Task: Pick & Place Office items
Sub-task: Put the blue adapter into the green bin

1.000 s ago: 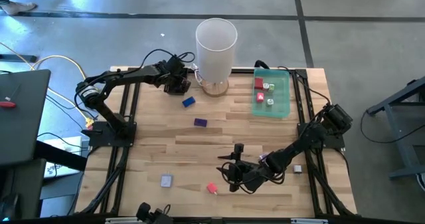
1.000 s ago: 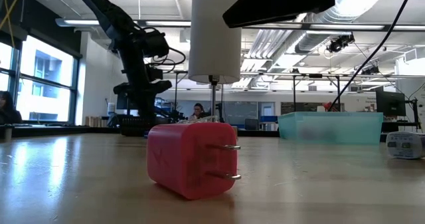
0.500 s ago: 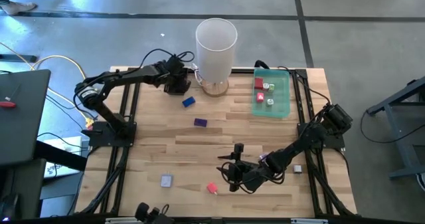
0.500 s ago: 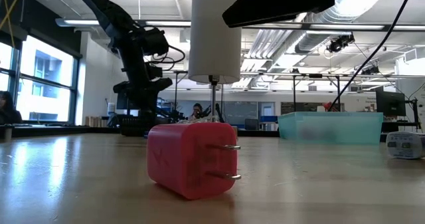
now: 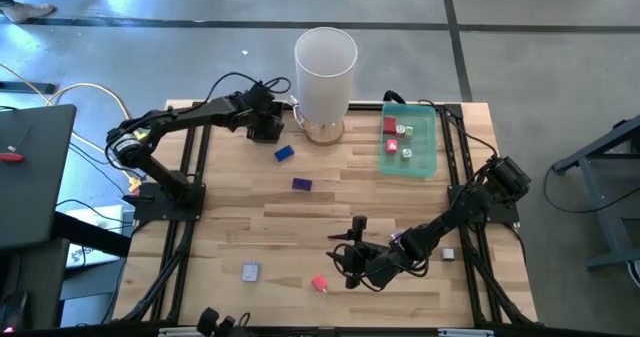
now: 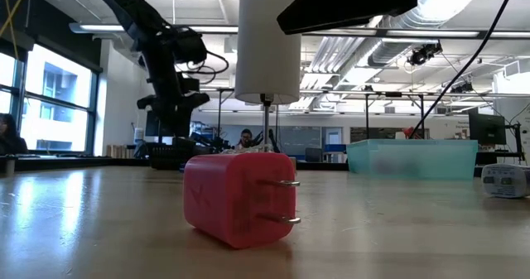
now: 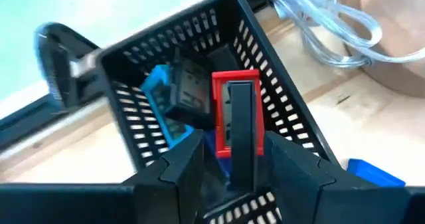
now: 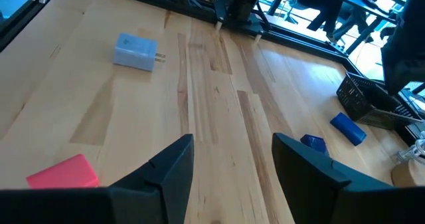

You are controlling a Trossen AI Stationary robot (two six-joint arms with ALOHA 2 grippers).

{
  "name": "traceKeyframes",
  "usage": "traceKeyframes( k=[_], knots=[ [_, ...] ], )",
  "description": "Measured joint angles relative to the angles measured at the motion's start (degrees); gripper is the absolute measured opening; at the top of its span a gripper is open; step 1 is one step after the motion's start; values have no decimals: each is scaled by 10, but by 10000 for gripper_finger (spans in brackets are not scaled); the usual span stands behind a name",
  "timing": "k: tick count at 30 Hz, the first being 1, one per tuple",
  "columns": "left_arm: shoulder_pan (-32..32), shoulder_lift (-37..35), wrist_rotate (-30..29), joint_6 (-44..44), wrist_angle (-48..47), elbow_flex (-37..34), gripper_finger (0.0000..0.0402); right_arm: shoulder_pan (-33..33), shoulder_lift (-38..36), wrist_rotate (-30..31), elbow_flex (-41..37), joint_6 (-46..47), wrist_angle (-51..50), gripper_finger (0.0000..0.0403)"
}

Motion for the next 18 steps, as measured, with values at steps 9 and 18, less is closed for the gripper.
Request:
traceKeyframes(
  k=[9,18],
  knots=[
    [-58,-145,-4,12,-68,0,150,-3,0,-11,0,0,13,192],
    [-303,-292,77,-70,-215,0,150,-3,0,-28,0,0,48,191]
  ],
)
